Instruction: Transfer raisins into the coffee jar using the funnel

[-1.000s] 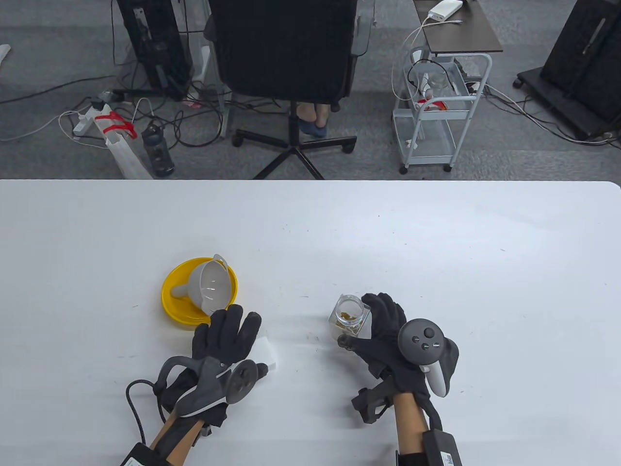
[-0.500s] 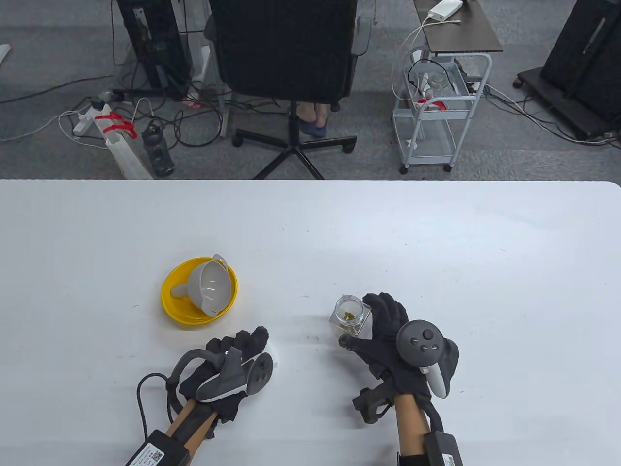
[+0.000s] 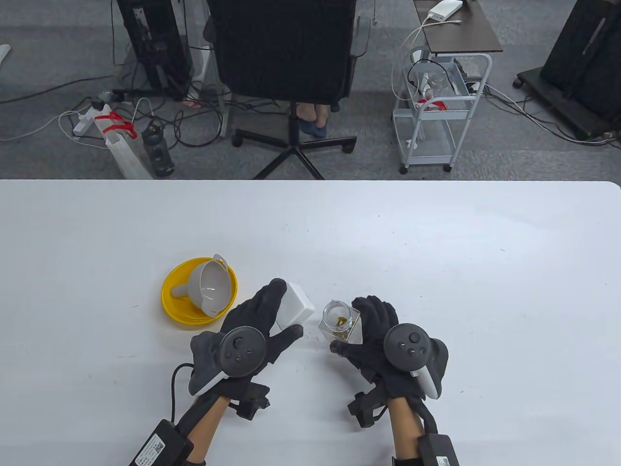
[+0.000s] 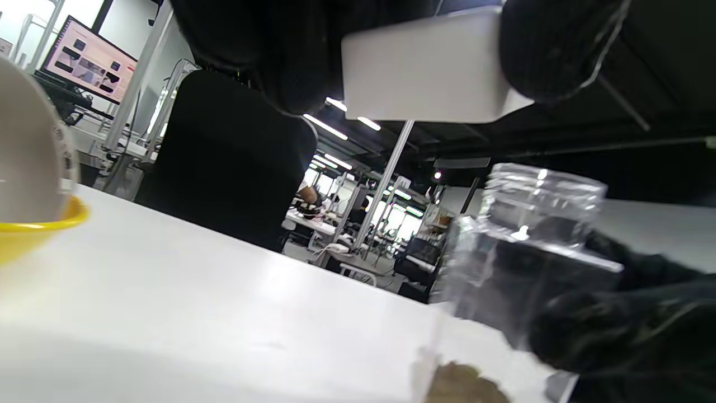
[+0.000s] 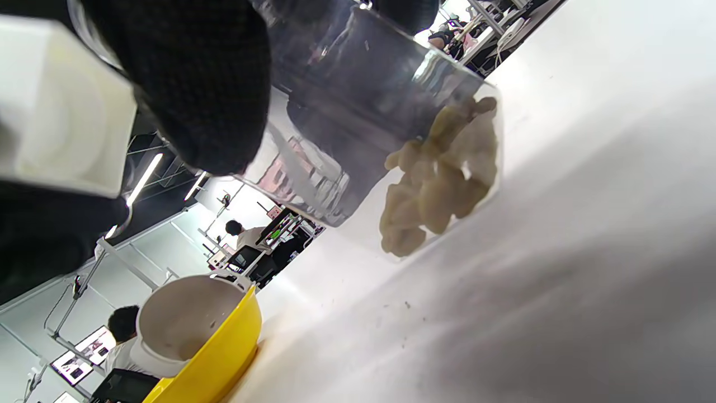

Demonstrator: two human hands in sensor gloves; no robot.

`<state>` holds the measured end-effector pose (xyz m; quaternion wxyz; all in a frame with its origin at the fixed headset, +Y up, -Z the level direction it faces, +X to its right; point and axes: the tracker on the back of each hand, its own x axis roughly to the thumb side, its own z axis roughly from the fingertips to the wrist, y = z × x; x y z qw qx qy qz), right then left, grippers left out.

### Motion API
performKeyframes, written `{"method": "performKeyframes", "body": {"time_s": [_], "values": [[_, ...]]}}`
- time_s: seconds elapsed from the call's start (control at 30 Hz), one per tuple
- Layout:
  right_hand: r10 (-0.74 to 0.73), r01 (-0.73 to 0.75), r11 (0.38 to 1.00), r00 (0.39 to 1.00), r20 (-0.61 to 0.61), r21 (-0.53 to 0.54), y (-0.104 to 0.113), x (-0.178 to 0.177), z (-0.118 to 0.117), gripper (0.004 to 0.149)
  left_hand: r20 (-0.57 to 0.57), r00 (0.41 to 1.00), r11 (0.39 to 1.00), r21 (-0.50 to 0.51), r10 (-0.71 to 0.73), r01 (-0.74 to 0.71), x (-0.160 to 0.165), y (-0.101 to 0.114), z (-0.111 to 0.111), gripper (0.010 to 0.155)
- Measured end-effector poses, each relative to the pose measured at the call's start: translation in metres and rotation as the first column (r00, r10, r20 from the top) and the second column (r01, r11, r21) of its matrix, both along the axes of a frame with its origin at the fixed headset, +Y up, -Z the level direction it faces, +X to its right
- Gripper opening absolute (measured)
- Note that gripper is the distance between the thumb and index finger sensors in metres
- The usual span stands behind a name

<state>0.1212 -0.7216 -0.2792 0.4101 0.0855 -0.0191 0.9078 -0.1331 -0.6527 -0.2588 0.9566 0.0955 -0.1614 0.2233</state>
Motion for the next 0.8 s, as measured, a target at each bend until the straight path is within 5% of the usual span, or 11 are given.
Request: {"method": "performKeyframes", "body": {"time_s": [0.43,0.8], "values": [[-0.01,0.013,0.996,0.999,-0.03,0.085,0.003,-0.018,0.007,0.09,0.11,0.994,0.999,-0.04,0.023,-0.019,0.02,-0.013,-0.003,0.082],[0.075,-0.068,0.98,0.997,-0.029,0.187,0.007,-0.032,0.014,0.089,0.029,0.999,0.995,-0.094,-0.024,0.026,0.017,-0.021,-0.003,0.095]]}}
